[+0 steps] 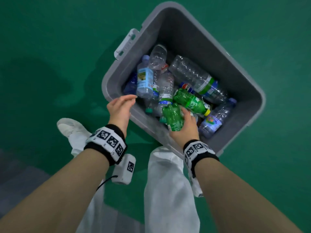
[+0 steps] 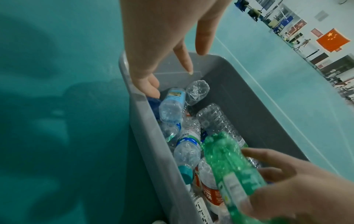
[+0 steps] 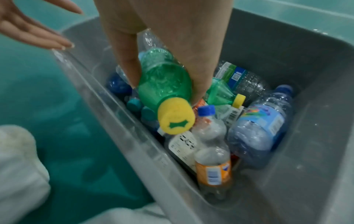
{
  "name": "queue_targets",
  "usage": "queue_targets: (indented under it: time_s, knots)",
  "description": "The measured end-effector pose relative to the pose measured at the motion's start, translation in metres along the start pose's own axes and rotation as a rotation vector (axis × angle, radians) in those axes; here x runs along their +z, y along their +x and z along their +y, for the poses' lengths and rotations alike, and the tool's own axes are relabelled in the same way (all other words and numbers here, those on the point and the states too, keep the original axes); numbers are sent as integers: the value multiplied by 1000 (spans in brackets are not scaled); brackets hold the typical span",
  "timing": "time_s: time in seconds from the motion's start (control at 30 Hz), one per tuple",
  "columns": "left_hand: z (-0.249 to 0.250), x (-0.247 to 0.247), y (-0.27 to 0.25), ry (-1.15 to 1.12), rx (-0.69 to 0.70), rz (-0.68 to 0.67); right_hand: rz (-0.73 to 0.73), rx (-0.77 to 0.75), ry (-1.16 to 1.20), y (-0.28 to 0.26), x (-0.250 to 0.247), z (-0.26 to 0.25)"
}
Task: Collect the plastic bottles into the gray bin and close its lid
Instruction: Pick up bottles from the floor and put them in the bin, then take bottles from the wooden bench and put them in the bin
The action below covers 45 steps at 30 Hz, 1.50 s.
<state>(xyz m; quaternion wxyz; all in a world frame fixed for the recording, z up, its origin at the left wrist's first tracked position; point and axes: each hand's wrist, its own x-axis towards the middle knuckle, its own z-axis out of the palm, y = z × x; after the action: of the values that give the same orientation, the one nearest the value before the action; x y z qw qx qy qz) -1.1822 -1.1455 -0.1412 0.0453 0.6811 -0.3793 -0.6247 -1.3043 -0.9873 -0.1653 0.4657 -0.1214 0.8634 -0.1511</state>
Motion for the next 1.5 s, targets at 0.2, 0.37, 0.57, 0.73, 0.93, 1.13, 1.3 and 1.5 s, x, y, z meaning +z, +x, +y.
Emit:
queue_targets:
  time_s: [0.2,0.37,0.57,0.73,0.93,1.13,1.3,1.5]
  knots:
    - [-18,42,-8,-66,-75,24,-195,-38,-248,4,1,28]
    - [-43,57,-34,-163,-141,84,-272,-167,-416,-7,0,31]
    - [-80,55,-71,-254,-254,127,-266,-211,-505,-25,-6,31]
    - [-123,24,-102,-325,-316,183,-237,-273,-622,-46,13,25]
    - [-191,-14,-151,-443,-376,244,-260,-378,-609,-98,56,20]
    - [-278,-49,-224,-569,-355,308,-326,-442,-628,-188,97,65]
    - [-362,-56,-275,-772,-447,355,-392,-445,-626,-237,136,130]
    - [-467,-26,-309,-782,-614,330,-509,-405,-691,-261,175,219]
